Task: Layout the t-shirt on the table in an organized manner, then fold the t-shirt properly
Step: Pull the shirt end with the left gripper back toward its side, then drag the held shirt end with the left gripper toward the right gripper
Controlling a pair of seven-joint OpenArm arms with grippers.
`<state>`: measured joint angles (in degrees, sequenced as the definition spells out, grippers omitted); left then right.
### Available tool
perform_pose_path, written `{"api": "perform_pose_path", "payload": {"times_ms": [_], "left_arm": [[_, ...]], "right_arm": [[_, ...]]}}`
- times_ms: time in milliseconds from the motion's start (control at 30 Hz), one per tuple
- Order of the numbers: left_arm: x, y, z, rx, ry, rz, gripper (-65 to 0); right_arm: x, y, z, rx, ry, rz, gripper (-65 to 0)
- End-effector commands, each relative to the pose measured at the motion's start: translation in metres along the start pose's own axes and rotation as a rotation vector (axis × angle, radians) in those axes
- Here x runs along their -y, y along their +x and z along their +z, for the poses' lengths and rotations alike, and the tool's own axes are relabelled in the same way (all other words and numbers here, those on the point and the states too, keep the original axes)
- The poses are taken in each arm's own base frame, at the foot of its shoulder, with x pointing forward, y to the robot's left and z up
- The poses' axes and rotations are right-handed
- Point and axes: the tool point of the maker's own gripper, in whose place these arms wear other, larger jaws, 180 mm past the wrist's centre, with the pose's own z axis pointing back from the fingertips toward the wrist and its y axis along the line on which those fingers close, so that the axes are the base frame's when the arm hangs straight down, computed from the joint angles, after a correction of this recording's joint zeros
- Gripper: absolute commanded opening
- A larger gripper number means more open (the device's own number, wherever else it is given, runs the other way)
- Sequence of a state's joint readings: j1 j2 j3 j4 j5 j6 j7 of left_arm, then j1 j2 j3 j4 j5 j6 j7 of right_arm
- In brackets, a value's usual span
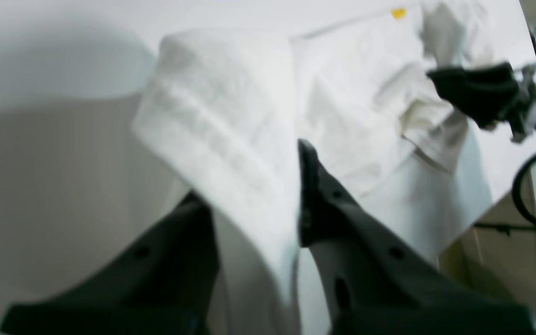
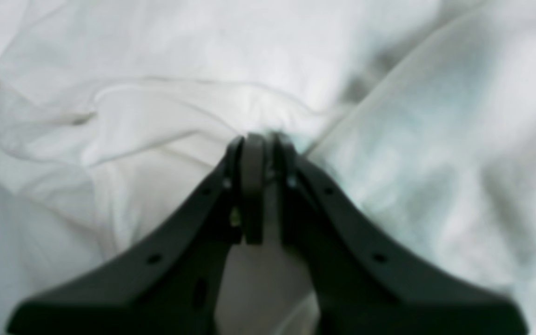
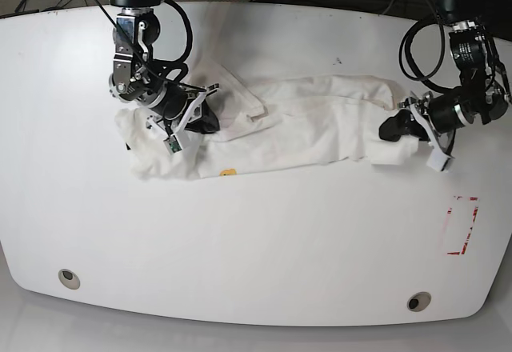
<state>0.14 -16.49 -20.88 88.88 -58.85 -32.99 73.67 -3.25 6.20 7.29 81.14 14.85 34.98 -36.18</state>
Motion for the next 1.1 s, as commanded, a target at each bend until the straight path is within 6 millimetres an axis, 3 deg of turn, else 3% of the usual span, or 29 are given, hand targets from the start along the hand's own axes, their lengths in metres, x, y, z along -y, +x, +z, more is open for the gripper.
{"api": "perform_pose_path", "payload": {"times_ms": [0,233,333,833,1067], "left_arm": [[0.003,0.012,0.006,0.047,-0.009,-0.018,-58.4],[0.007,0.017,0.013,0.054,0.007,-0.063,-58.4],[-0.001,0.029,0.032,0.066,0.068,-0.122,-58.4],[-0.054,0.053,0.116,0.118,0.305,-0.160,-58.4],[-0.064,0.059,0.135,0.153,0.353,-0.152,-58.4]], "right_arm": [[0.010,-0.046,0.002,-0.207,-0.060,0.027,-60.2],[0.005,-0.045,-0.001,-0.204,-0.052,0.027,-60.2],[0.005,-0.046,-0.001,-0.205,-0.052,0.026,-60.2],[0.003,-0.045,-0.002,-0.202,-0.047,0.025,-60.2],[0.003,-0.045,-0.002,-0.203,-0.047,0.027,-60.2]]}}
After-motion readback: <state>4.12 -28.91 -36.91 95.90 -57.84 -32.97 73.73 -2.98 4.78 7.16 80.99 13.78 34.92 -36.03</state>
